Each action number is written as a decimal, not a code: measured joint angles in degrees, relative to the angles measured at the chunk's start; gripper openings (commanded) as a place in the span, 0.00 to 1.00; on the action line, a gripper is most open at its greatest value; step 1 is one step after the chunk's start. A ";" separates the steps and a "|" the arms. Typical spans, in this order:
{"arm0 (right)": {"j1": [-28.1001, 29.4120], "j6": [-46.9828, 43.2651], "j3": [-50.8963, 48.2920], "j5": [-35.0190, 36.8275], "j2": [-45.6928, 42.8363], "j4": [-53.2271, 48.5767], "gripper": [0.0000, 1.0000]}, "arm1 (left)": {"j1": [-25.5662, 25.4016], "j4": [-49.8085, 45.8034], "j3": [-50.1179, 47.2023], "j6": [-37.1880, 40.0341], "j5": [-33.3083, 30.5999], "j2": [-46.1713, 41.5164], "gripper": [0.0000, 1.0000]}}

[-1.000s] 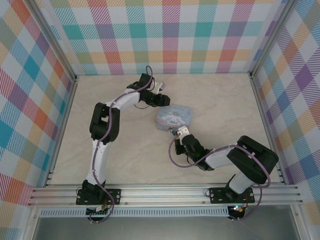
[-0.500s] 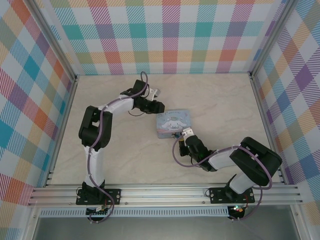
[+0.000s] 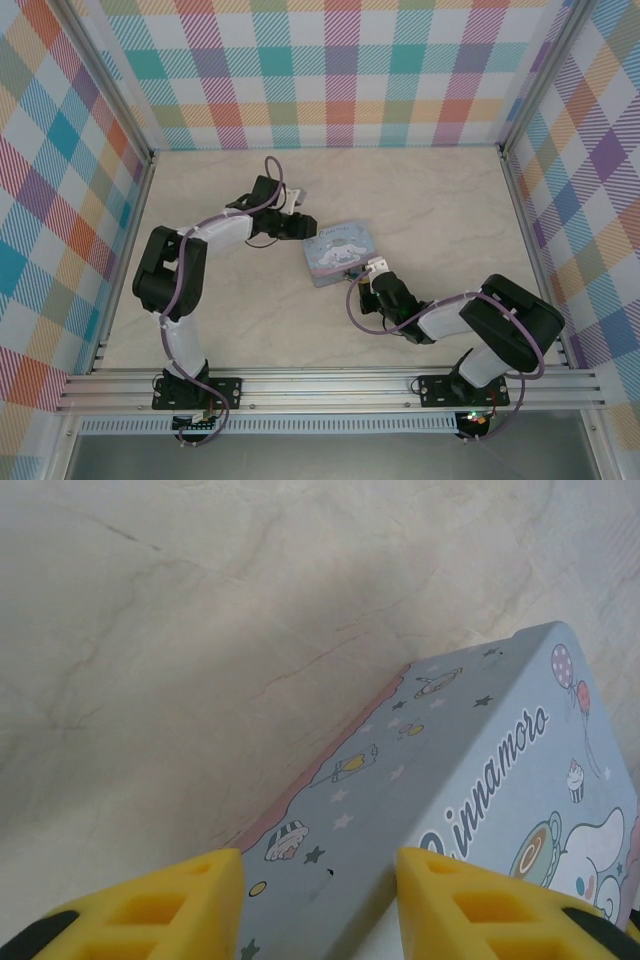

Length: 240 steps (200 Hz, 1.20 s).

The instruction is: Unlock the padlock with the key

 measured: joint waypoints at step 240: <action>-0.13 -22.10 1.44 -1.75 4.17 5.90 0.48 | 2.03 -8.31 1.55 -3.39 -6.56 -11.89 0.70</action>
